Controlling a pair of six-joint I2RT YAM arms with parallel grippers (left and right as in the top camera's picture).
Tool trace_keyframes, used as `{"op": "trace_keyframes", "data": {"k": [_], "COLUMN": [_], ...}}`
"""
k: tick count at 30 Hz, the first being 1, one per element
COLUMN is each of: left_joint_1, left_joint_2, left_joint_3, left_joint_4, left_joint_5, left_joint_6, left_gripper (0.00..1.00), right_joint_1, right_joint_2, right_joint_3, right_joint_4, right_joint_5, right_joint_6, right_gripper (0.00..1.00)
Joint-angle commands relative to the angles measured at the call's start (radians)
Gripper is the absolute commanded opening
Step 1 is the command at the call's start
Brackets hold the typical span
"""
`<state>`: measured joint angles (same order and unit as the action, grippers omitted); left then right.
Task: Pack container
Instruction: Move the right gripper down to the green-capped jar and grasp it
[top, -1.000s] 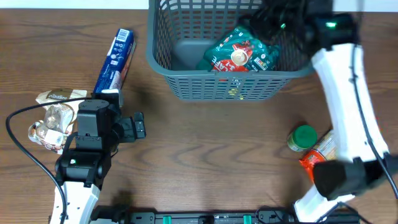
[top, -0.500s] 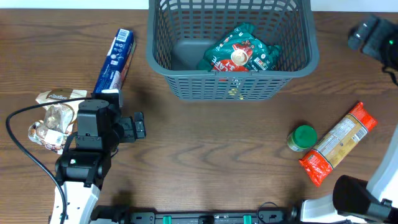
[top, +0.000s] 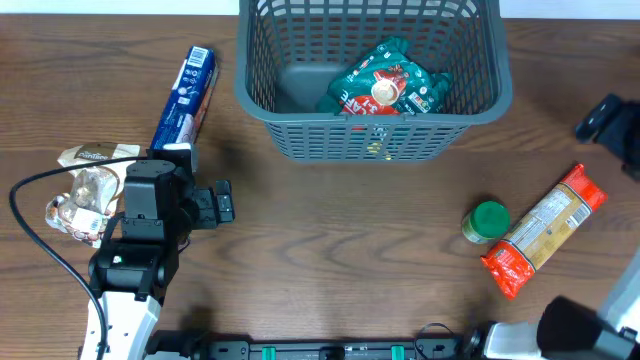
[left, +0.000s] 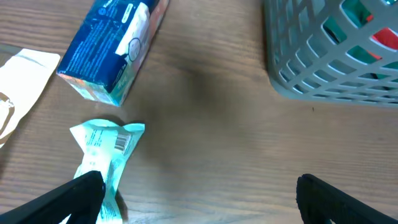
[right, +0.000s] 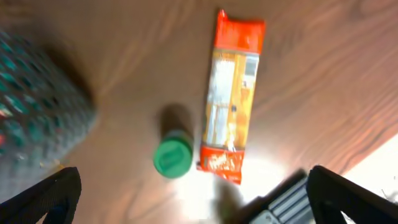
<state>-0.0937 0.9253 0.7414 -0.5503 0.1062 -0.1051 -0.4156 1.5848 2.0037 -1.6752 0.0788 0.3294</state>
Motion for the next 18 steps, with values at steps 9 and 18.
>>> {"op": "trace_keyframes", "data": {"k": [9,18], "left_joint_1": [-0.001,-0.002], "left_joint_2": [0.002,0.002], "left_joint_3": [0.027,0.027], "left_joint_4": [-0.003,-0.003], "left_joint_5": [0.014,0.014], "left_joint_6": [-0.005,-0.005], "left_gripper": [0.99,0.99], "right_joint_1": [0.083,0.224], "right_joint_2": [-0.267,-0.27], "right_joint_3": [-0.663,-1.052], "right_joint_4": [0.404,0.805], "right_joint_5": [-0.067,-0.069], "right_joint_6": [0.003,0.024], "right_gripper": [0.99,0.99]}}
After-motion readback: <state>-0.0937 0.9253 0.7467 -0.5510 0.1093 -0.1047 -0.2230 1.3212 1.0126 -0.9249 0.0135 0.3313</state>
